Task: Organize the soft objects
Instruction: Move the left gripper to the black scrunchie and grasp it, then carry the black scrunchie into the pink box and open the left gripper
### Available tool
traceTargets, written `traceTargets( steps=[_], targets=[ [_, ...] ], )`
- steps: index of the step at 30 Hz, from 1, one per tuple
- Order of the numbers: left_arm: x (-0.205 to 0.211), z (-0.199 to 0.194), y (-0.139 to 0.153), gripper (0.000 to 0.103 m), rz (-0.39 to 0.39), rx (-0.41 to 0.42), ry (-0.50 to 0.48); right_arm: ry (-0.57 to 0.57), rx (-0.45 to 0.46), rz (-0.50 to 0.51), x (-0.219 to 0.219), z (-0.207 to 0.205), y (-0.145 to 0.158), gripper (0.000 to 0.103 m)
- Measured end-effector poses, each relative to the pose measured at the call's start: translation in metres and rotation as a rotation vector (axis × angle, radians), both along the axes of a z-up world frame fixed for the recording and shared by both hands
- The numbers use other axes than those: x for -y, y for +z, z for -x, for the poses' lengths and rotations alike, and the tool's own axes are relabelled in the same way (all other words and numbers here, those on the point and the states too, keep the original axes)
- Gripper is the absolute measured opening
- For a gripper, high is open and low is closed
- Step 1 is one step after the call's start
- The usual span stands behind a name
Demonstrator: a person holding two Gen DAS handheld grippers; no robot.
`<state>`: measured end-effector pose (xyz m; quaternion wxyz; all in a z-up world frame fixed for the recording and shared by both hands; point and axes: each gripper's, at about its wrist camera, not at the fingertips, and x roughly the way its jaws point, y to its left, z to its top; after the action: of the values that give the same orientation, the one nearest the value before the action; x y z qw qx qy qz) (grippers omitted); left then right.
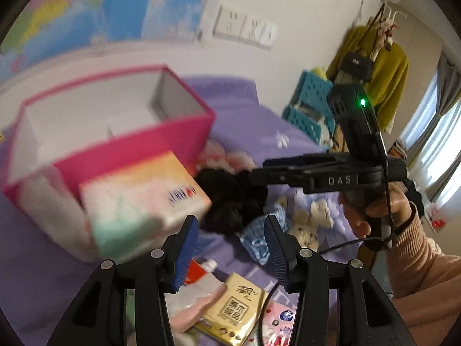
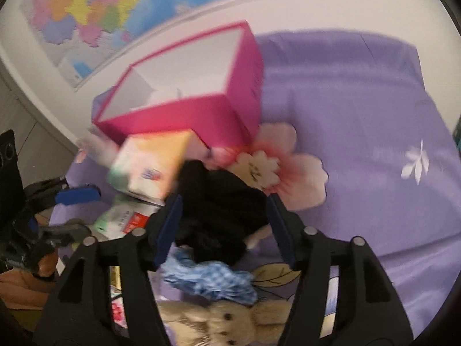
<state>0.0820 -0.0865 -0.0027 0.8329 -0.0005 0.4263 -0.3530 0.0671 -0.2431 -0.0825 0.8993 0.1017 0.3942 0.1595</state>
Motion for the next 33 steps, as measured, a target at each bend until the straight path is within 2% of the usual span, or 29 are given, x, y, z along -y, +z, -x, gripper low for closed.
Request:
traceTargets(
  steps=[4, 9, 10, 12, 13, 17, 20, 23, 33],
  targets=[
    [0.017, -0.008, -0.02, 0.048, -0.032, -0.056, -0.012, 0.009, -0.036, -0.023, 0.002, -0.014, -0.018, 0.068],
    [0.031, -0.016, -0.031, 0.049, -0.053, -0.095, -0.002, 0.044, -0.058, -0.065, 0.002, -0.024, -0.032, 0.068],
    [0.033, -0.018, -0.032, 0.048, -0.057, -0.099, 0.0, 0.053, -0.054, -0.074, 0.002, -0.023, -0.033, 0.065],
    [0.036, -0.019, -0.032, 0.048, -0.057, -0.104, -0.003, 0.066, -0.045, -0.089, 0.004, -0.021, -0.034, 0.049],
    [0.038, -0.019, -0.031, 0.048, -0.061, -0.105, -0.002, 0.071, -0.042, -0.098, 0.005, -0.02, -0.033, 0.038],
    [0.042, -0.021, -0.032, 0.045, -0.069, -0.112, -0.005, 0.082, -0.013, -0.109, 0.007, -0.012, -0.03, 0.021],
    [0.042, -0.022, -0.032, 0.03, -0.067, -0.121, -0.005, 0.084, 0.028, -0.122, 0.007, -0.003, -0.022, 0.017],
    [0.041, -0.022, -0.028, 0.019, -0.049, -0.118, -0.006, 0.094, 0.076, -0.13, 0.007, 0.008, -0.01, 0.015],
    [0.027, -0.014, 0.024, 0.016, 0.032, 0.006, 0.019, 0.16, 0.26, -0.133, -0.005, 0.038, 0.053, 0.015]
  ],
)
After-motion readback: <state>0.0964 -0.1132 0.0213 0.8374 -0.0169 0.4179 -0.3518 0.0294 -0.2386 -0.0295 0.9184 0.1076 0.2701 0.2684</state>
